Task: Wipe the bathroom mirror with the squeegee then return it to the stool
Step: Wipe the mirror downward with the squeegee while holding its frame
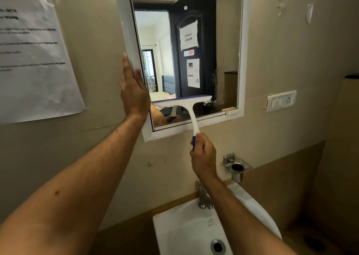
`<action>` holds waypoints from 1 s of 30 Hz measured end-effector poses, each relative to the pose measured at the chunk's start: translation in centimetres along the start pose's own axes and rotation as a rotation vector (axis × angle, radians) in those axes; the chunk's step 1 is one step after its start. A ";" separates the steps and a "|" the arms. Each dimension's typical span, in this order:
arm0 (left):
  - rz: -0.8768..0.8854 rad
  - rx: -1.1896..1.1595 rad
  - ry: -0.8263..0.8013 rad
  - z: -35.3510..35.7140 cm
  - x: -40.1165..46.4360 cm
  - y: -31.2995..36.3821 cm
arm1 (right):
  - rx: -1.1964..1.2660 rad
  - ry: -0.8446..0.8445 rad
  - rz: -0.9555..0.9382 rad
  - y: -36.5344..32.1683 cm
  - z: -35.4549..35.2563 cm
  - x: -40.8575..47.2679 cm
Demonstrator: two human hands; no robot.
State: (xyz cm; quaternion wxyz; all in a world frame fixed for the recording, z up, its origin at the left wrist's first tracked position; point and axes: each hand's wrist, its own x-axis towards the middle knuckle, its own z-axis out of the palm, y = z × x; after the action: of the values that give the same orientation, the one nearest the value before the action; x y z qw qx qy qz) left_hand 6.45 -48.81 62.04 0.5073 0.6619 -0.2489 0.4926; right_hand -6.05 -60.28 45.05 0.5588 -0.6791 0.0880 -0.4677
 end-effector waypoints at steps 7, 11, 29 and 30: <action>-0.019 -0.025 -0.066 -0.7 -2.3 -1.3 | -0.018 0.046 0.022 2.2 0.7 -2.1; -0.062 -0.083 -0.076 -0.6 -2.4 -1.1 | -0.044 0.095 0.038 3.6 0.6 -3.2; -0.101 -0.042 0.081 -0.2 -4.5 -1.2 | -0.080 0.014 -0.051 3.7 -0.1 -2.0; -0.093 -0.045 0.085 -0.2 -4.4 -1.1 | -0.051 0.020 -0.050 3.0 0.1 -1.3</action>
State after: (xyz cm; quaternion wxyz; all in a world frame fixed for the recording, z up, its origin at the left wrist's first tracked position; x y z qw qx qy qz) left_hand 5.57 -48.97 57.56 0.5543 0.6395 -0.2070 0.4907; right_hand -5.50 -60.44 41.87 0.5288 -0.6903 0.0884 -0.4858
